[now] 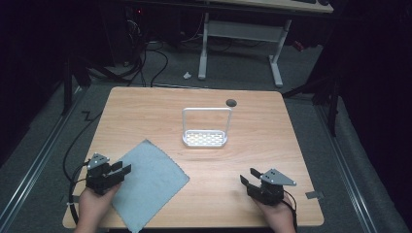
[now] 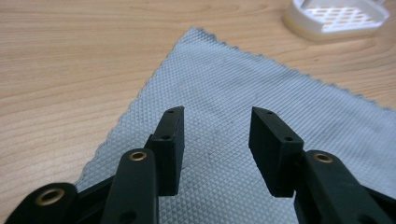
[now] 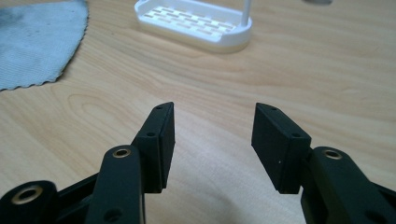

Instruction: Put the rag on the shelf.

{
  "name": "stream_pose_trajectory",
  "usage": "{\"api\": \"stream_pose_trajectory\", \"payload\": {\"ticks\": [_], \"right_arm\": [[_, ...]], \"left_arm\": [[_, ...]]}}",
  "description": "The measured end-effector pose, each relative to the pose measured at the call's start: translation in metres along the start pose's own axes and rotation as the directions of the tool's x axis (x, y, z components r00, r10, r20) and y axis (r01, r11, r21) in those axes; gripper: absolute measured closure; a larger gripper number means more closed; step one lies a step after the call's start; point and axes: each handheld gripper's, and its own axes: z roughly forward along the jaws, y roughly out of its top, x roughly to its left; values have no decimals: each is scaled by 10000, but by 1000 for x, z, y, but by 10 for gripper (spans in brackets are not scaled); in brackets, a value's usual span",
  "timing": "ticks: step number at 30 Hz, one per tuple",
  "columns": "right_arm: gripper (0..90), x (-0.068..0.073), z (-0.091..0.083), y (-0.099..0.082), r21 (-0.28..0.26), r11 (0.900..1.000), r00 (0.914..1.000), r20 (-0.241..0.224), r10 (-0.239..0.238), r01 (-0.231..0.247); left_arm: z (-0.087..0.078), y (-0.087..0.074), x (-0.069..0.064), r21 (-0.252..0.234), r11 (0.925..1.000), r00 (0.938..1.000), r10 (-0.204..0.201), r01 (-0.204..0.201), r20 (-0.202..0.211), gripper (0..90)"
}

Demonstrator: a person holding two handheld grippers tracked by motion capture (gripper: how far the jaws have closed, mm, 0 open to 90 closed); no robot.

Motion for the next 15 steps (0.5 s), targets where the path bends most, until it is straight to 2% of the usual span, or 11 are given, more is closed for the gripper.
{"api": "stream_pose_trajectory", "payload": {"ticks": [3, 8, 11, 13, 14, 15], "right_arm": [[505, 0, 0, -1, -32, 9999, 9997, -163, 157, -158], [502, 1, 1, -2, 10, 9997, 9993, -288, 244, -244], [498, 1, 1, -1, -87, 9998, 9994, -304, 189, -192], [499, 0, 0, 0, -108, 9996, 9992, -316, 260, -264], [499, 0, 0, 1, -116, 9995, 9989, -364, 283, -288], [498, 0, 1, 2, -111, 9994, 9989, -354, 312, -316]], "left_arm": [[-2, 1, 1, -91, 10000, 9996, -29, 32, 275, 573], [1, 2, -4, -3, 9996, 9988, 281, -281, 391, 611], [1, 3, -9, 10, 9982, 9972, 601, -602, 454, 657], [-2, 2, -12, 83, 9961, 9953, 870, -874, 418, 729], [-3, 2, -14, 159, 9937, 9935, 1101, -1106, 305, 805], [-4, 2, -16, 253, 9903, 9900, 1357, -1367, 378, 877]]}}
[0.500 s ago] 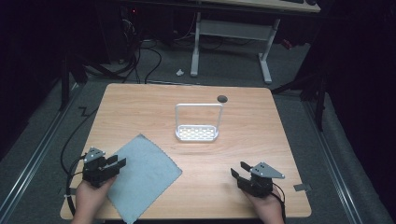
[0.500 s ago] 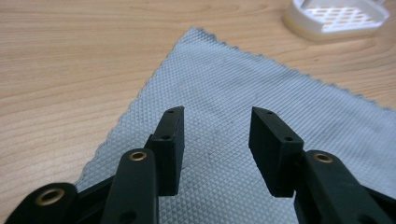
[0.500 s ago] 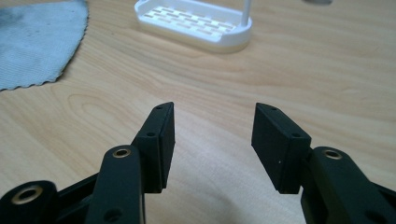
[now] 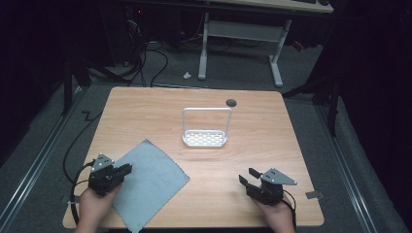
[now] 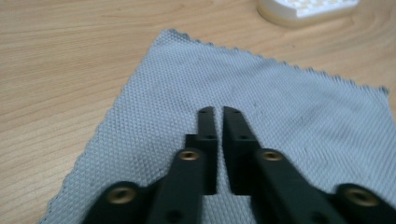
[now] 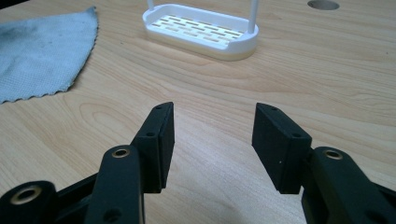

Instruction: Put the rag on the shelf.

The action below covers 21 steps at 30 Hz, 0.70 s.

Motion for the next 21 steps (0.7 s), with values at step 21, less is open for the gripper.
{"api": "stream_pose_trajectory", "payload": {"ticks": [21], "right_arm": [[512, 7, 11, 13, -117, 9999, 9993, -350, 91, -95]], "left_arm": [[28, -6, -77, 2259, 9425, 9540, 1946, -2463, 2283, 899]]}}
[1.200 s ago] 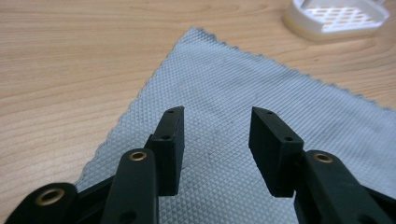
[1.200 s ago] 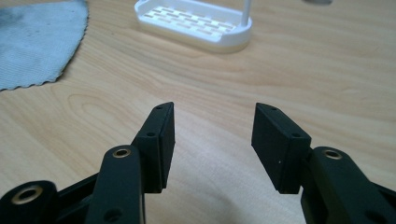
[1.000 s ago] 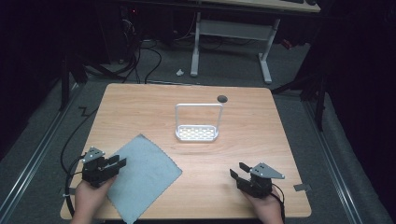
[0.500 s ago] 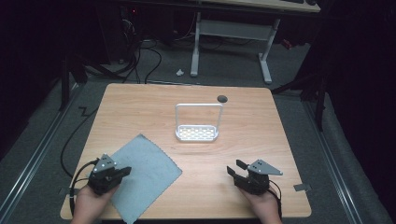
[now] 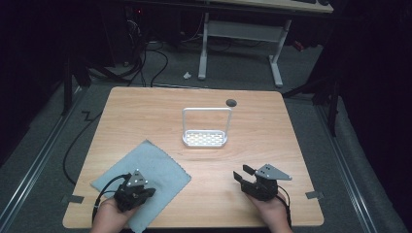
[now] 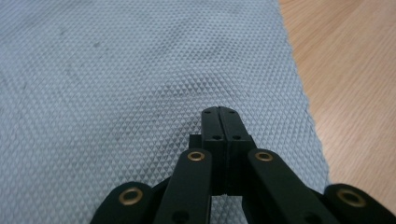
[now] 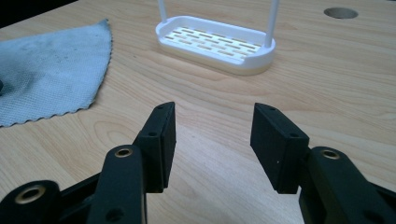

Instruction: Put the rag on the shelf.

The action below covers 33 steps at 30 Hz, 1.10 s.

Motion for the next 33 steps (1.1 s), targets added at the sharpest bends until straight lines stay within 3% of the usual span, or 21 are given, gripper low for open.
{"api": "stream_pose_trajectory", "payload": {"ticks": [5, 6, 7, 9, 12, 14, 17, 20, 22, 24, 25, 26, 27, 28, 31, 32, 33], "right_arm": [[513, -2, -10, -7, 27, 10000, 9997, 243, 51, -52], [513, -2, -12, -8, 58, 9999, 9995, 311, 89, -91], [513, -3, -15, -10, 70, 9999, 9992, 375, 115, -118], [513, -3, -19, -13, 116, 9999, 9987, 494, 102, -108], [515, -2, -23, -16, 149, 9998, 9981, 602, 87, -96], [522, -2, -24, -17, 204, 9997, 9984, 556, 80, -92], [529, 3, -20, -15, 217, 9998, 9994, 351, -37, 30], [558, 12, -10, -11, 360, 9989, 9994, -144, -301, 306], [666, 26, 5, -6, 540, 9945, 9934, -769, -850, 893], [704, 32, 11, -5, 648, 9911, 9895, -937, -1100, 1163], [748, 39, 17, -3, 811, 9876, 9853, -1170, -1248, 1347], [819, 52, 28, 0, 1102, 9782, 9739, -1644, -1567, 1760], [855, 58, 34, 1, 1265, 9716, 9675, -1821, -1753, 1998], [855, 58, 34, 1, 1265, 9716, 9675, -1821, -1753, 1998], [900, 73, 48, 4, 1669, 9552, 9514, -2319, -2027, 2442], [900, 77, 52, 4, 1804, 9484, 9467, -2401, -2148, 2609], [900, 83, 58, 3, 2080, 9335, 9366, -2598, -2352, 2921]], "left_arm": [[20, 20, -17, -103, 9993, 9983, 362, -357, 467, 899], [27, 24, -28, -385, 9986, 9960, -330, 363, 835, 899], [31, 31, -28, -218, 9983, 9952, 565, -549, 796, 899], [43, 43, -42, -241, 9940, 9898, 1081, -1063, 927, 899], [57, 56, -61, -449, 9868, 9809, 1599, -1558, 1105, 898], [56, 59, -65, -730, 9831, 9792, 1747, -1678, 1027, 890], [41, 55, -48, -1146, 9868, 9896, 1237, -1149, 729, 875], [21, 39, -21, -1357, 9900, 9992, 389, -379, 51, 859], [8, 24, -4, -1221, 9925, 9990, 33, -86, -439, 872], [-2, 8, 9, -1144, 9926, 9969, -473, 399, -629, 879], [-5, 2, 14, -1133, 9916, 9953, -710, 633, -662, 886], [-7, -3, 16, -1107, 9909, 9935, -847, 760, -760, 889], [-8, -5, 17, -1034, 9915, 9929, -876, 791, -804, 895], [-8, -7, 17, -983, 9920, 9927, -878, 796, -831, 895], [-5, -9, 15, -734, 9949, 9925, -762, 694, -956, 898], [-4, -10, 14, -688, 9954, 9927, -734, 670, -959, 898], [-4, -11, 13, -745, 9947, 9924, -772, 702, -961, 898]]}}
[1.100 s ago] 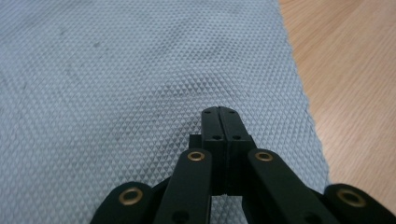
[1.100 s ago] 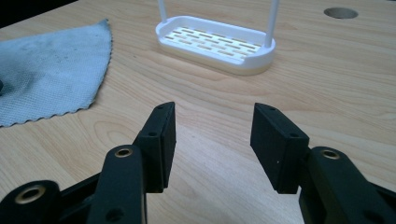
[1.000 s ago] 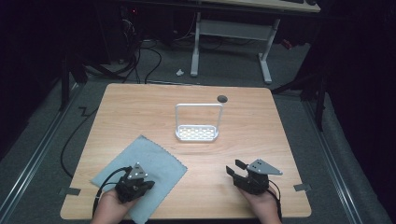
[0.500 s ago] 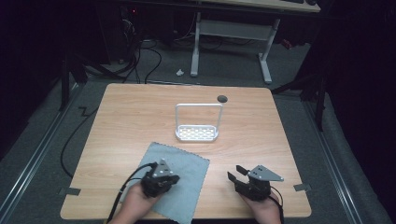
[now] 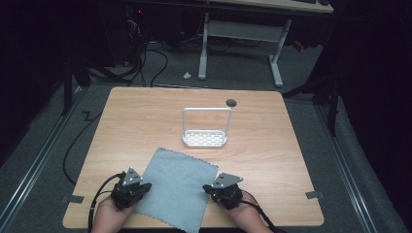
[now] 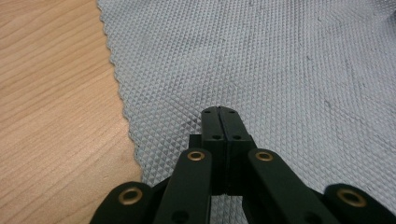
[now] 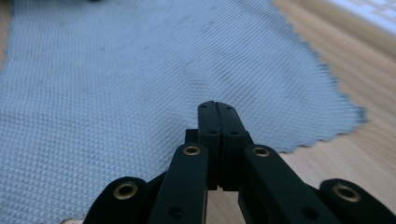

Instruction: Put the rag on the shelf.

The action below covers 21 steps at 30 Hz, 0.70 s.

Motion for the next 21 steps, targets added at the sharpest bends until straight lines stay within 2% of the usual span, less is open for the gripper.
{"api": "stream_pose_trajectory", "payload": {"ticks": [4, 9, 12, 15, 17, 21], "right_arm": [[900, 1, 5, -2, 327, 9994, 9998, -153, -140, 145], [900, -5, -1, -7, 415, 9989, 9997, -63, 218, -215], [900, -11, -7, -12, 329, 9986, 9991, 45, 416, -417], [900, -18, -14, -19, 346, 9970, 9971, 328, 680, -691], [900, -23, -19, -24, 278, 9952, 9945, 502, 918, -933], [900, -33, -30, -34, 245, 9905, 9874, 867, 1327, -1352]], "left_arm": [[1, 1, -2, 15, 9999, 9999, 123, -123, 101, 898], [4, 4, -9, 91, 9993, 9982, 367, -372, 474, 898], [9, 8, -17, 115, 9980, 9945, 610, -622, 853, 897], [14, 14, -26, 119, 9948, 9865, 990, -1014, 1304, 897], [18, 17, -33, 103, 9904, 9779, 1343, -1377, 1605, 894], [25, 24, -43, 145, 9866, 9645, 1555, -1623, 2133, 888]]}}
